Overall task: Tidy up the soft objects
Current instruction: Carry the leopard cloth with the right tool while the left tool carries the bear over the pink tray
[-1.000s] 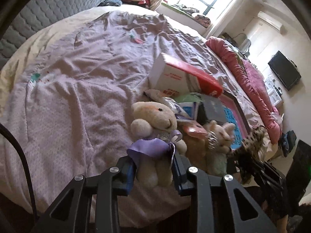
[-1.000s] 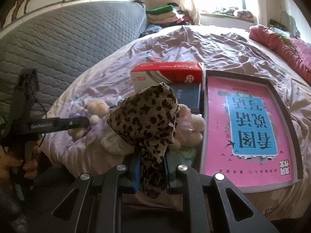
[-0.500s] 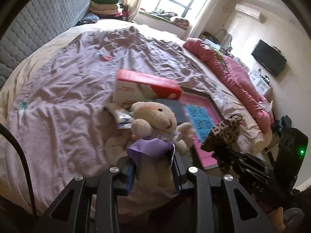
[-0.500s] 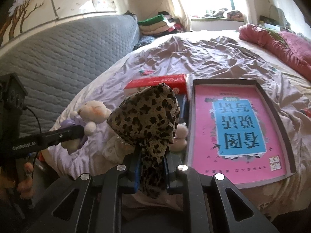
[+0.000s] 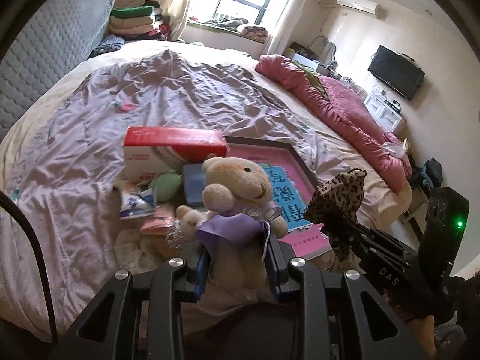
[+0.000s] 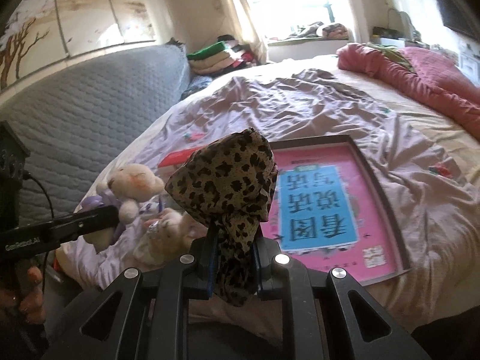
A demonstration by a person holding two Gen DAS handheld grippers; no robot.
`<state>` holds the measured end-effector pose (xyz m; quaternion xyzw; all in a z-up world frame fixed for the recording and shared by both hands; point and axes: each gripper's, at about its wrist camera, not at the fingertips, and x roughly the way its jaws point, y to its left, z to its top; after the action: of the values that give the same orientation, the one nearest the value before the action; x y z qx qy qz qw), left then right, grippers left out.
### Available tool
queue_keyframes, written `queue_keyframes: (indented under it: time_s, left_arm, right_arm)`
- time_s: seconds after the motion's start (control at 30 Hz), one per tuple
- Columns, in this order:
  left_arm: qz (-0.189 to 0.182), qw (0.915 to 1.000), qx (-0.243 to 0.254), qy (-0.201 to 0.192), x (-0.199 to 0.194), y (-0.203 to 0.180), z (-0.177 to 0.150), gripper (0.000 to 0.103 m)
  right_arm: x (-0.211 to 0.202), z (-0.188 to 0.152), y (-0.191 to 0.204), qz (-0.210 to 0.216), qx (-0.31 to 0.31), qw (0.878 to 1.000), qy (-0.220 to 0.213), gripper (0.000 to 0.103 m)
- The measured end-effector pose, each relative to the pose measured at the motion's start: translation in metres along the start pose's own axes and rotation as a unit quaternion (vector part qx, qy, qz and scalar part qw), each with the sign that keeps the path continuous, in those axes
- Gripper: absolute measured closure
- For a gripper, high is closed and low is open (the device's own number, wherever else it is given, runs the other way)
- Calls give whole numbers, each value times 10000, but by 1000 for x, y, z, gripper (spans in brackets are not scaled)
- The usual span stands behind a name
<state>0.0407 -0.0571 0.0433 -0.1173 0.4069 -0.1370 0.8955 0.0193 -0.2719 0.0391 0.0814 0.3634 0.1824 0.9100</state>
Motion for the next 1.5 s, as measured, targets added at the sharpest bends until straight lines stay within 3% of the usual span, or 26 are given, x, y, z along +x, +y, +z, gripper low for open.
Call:
queue_keyframes:
  time_s: [0.37, 0.63, 1.13, 1.5]
  left_arm:
    - [-82, 9989, 458, 69, 21, -49, 2, 71]
    - [108, 9971, 707, 256, 43, -72, -2, 71]
    - [165, 9925, 858, 852, 111, -85, -11, 71]
    - [62, 9912, 694, 1128, 143, -81, -19, 71]
  right_arm:
    - [-19, 4, -42, -358, 323, 9984, -296, 84]
    - [-16, 4, -60, -399, 501, 9974, -319, 84]
    - [-1, -5, -90, -517, 830, 9949, -258, 83]
    - [26, -12, -104, -541, 945, 9941, -13, 83]
